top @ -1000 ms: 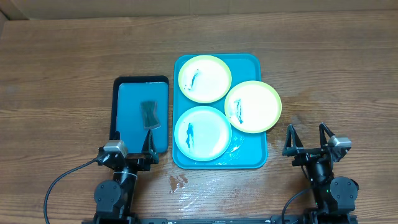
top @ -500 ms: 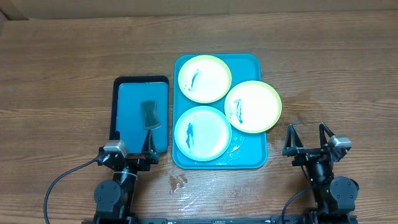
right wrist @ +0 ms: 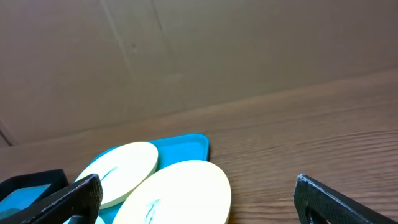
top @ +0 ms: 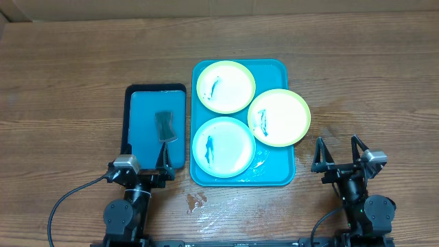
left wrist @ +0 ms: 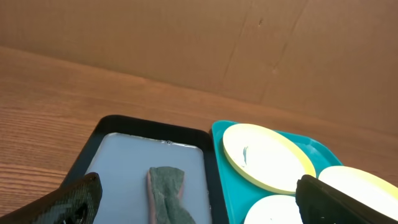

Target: Clean dirty plates on tray and stack at the side

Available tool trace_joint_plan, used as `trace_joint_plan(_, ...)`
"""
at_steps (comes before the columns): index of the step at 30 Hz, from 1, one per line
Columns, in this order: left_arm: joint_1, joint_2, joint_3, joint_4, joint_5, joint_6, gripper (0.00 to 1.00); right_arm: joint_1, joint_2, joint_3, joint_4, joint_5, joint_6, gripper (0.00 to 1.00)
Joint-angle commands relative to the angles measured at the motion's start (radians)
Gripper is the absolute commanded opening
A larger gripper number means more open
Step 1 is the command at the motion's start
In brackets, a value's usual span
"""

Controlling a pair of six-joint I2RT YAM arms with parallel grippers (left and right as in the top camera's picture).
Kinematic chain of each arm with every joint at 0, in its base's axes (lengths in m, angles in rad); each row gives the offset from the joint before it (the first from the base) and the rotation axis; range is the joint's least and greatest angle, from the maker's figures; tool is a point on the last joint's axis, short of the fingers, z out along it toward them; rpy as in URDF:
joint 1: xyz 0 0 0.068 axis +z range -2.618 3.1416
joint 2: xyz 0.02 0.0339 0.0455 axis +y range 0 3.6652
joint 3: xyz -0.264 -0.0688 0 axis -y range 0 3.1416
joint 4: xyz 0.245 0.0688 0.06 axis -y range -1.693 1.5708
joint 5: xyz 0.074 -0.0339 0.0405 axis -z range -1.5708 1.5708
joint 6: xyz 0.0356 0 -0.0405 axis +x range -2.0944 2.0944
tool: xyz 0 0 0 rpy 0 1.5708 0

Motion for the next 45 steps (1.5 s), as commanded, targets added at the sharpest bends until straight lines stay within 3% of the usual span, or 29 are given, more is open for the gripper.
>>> trace_joint_plan(1,-0.006,-0.010,-0.003,0.022,0.016,-0.025,1.00,0.000,-0.010,-0.010,0.049,-0.111,0.003,1.00)
trace_joint_plan(7,-0.006,-0.005,0.089,0.040,0.069,-0.024,1.00,0.000,-0.009,0.082,0.042,-0.288,0.003,1.00)
trace_joint_plan(13,-0.006,0.137,0.331,-0.187,0.089,-0.023,1.00,-0.002,0.087,0.315,-0.156,-0.283,-0.010,1.00)
trace_joint_plan(17,-0.006,0.344,0.532,-0.365,0.097,-0.012,1.00,-0.002,0.262,0.532,-0.345,-0.279,-0.069,1.00)
trace_joint_plan(22,-0.006,0.665,0.821,-0.533,0.169,0.089,1.00,-0.002,0.581,0.865,-0.654,-0.275,-0.163,0.99)
trace_joint_plan(26,-0.006,0.920,1.119,-0.772,0.185,0.089,1.00,-0.002,0.847,1.138,-0.918,-0.275,-0.166,1.00)
trace_joint_plan(30,-0.006,1.121,1.358,-0.977,0.185,0.089,1.00,-0.002,1.043,1.306,-1.067,-0.281,-0.152,1.00)
trace_joint_plan(39,-0.006,1.296,1.453,-1.130,0.301,0.081,1.00,0.030,1.273,1.328,-1.082,-0.699,-0.155,1.00)
trace_joint_plan(42,-0.006,1.326,1.453,-1.153,0.296,0.093,1.00,0.138,1.329,1.326,-1.096,-0.605,-0.157,0.97)
trace_joint_plan(45,-0.006,1.353,1.453,-1.163,0.271,0.092,1.00,0.309,1.394,1.310,-1.102,-0.339,-0.074,0.96)
